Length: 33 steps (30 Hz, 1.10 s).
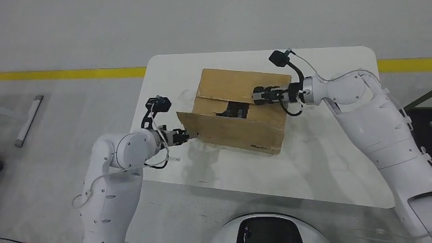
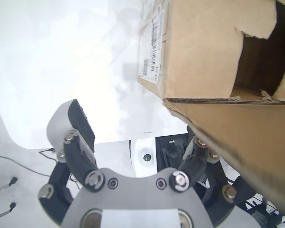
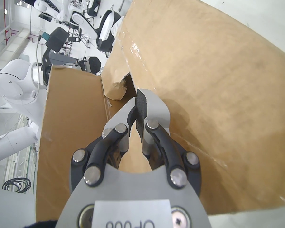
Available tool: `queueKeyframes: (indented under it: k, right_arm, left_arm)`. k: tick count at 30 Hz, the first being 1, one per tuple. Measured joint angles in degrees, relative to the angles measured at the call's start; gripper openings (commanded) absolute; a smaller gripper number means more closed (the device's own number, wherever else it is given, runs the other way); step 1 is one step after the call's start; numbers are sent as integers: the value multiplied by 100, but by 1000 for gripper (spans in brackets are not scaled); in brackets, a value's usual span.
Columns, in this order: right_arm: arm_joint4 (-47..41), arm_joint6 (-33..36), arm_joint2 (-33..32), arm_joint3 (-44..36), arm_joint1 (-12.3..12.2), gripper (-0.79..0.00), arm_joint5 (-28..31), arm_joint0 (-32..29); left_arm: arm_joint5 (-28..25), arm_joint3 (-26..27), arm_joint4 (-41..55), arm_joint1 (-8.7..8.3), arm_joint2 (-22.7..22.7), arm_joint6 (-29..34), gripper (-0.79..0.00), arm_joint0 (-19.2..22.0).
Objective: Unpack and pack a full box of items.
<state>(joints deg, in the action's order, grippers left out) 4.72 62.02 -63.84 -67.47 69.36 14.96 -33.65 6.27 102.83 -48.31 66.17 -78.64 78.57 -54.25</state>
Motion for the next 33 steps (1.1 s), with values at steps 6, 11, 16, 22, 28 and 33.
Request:
queueKeyframes:
  k: [6, 11, 16, 22, 28, 33]
  right_arm:
    - [-127, -523, -349, -492, -77, -785, 69, -244]
    - [483, -1555, -645, -1558, -164, -785, -94, -881]
    - [2861, -3266, -174, -2941, -167, -785, -1292, -1757]
    - [5103, -4332, 819, -3206, -1, -785, -2683, -2053]
    - [5395, -4616, 1292, -2692, 189, -785, -3114, -1886]
    - [5293, -4576, 1359, -2407, 296, -785, -3120, -1736]
  left_arm:
    - [235, -348, 410, 75, 294, -464, 0, 403]
    - [424, -705, 681, 129, 509, -693, 0, 700]
    - [684, -1395, 781, 202, 780, -1031, 0, 1059]
    - [879, -1976, 545, 275, 1157, -1382, 0, 1360]
    - [972, -2035, 432, 299, 1272, -1561, 0, 1416]
    - [1178, -1761, 144, 255, 1147, -1698, 0, 1248]
